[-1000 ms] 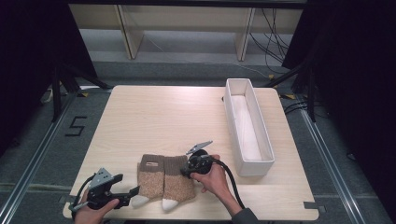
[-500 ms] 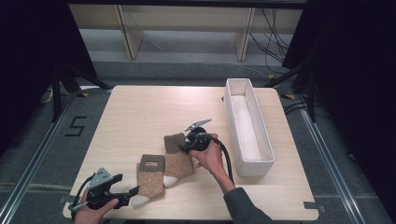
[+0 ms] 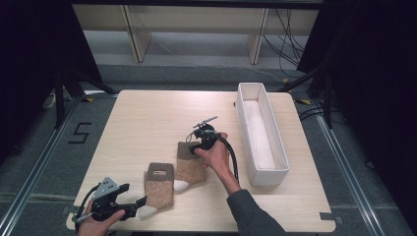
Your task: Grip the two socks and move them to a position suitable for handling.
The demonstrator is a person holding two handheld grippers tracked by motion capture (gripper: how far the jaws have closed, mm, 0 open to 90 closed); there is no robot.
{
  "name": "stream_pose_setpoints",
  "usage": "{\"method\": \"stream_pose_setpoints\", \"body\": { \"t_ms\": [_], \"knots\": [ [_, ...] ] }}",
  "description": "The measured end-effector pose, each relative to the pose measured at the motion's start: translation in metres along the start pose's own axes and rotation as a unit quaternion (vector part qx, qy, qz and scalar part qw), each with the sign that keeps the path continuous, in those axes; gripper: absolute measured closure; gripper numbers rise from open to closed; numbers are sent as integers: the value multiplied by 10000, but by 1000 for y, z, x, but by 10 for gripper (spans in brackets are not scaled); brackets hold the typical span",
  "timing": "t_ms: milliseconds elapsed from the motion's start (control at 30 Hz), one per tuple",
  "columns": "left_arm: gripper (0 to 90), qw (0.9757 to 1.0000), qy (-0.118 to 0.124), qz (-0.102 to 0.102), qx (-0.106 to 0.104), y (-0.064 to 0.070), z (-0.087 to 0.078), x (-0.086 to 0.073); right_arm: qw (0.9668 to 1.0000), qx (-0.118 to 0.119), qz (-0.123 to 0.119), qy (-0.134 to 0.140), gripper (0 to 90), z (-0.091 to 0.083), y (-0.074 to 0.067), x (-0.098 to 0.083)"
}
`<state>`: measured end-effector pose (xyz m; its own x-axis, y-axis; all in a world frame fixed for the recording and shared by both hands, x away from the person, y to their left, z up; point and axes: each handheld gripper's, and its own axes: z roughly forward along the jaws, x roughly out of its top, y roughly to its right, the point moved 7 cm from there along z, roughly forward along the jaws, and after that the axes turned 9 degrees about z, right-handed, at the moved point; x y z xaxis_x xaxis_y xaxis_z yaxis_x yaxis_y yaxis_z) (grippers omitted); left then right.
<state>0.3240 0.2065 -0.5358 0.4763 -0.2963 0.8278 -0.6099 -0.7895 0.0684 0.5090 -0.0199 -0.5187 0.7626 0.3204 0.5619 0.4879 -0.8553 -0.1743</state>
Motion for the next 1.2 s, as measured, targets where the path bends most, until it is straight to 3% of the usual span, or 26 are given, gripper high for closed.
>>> {"method": "stream_pose_setpoints", "body": {
  "t_ms": [133, 167, 200, 233, 267, 300, 367, 400, 433, 500, 567, 700, 733, 800, 900, 967, 1000, 1067, 1167, 1200],
  "knots": [
    [151, 10000, -9, -6, 6, -1, 0, -1, 9995, 63, 202, -223, 379, 18, 3, 4],
    [151, 10000, -9, 0, 14, -1, 0, -1, 9992, 69, 291, -261, 430, 22, 4, 3],
    [151, 10000, 0, 3, -18, -1, 0, 0, 9994, 146, 198, -242, 525, 26, 6, 3],
    [151, 10000, 5, 1, -18, -1, 0, -1, 9982, 261, 397, -367, 574, 26, 3, 1],
    [151, 10000, 2, 0, -21, -2, 0, -1, 9984, 272, 386, -302, 643, 27, 3, 3],
    [151, 10000, 0, -2, -10, -1, 0, -1, 9988, 241, 336, -249, 699, 23, 3, 4],
    [151, 10000, -31, 10, 7, -1, 0, -1, 9997, 229, -37, -67, 740, 14, 2, 8],
    [151, 10000, -46, 6, 24, -1, -1, -1, 9998, 213, -22, -27, 747, 9, 0, 9],
    [151, 10000, -43, 6, 23, -1, -1, -1, 9992, 322, -195, 143, 752, 4, -2, 12],
    [151, 10000, -46, 6, 19, -1, -1, -1, 9978, 463, -277, 379, 757, -10, -8, 16],
    [151, 10000, -45, 2, 27, -1, -1, -1, 9967, 567, -372, 446, 757, -24, -13, 16],
    [151, 10000, -14, -3, 21, -1, 0, -1, 9899, 912, -767, 770, 757, -53, -24, 14],
    [151, 10000, -5, -5, 0, -1, 0, -1, 9866, 1026, -907, 885, 756, -59, -28, 12],
    [151, 10000, 1, -21, 1, -2, 1, -1, 9847, 1062, -1037, 915, 754, -75, -32, 3],
    [152, 10000, -18, 3, 13, -2, 0, -1, 9737, 1357, -1412, 1165, 746, -94, -37, -14],
    [152, 10000, 1, -20, 34, -3, 1, -1, 9702, 1465, -1462, 1257, 746, -103, -37, -25],
    [152, 10000, 1, -20, 34, -3, 1, -1, 9702, 1465, -1462, 1257, 746, -103, -37, -25],
    [152, 10000, -18, -15, 36, -3, 1, -1, 9655, 1516, -1607, 1376, 746, -111, -35, -39],
    [154, 9999, -68, 2, 97, -3, 1, -1, 9629, 1581, -1706, 1370, 747, -119, -32, -63],
    [154, 9999, -72, 1, 102, -3, 0, -1, 9629, 1581, -1706, 1370, 747, -119, -32, -63]
  ]
}}
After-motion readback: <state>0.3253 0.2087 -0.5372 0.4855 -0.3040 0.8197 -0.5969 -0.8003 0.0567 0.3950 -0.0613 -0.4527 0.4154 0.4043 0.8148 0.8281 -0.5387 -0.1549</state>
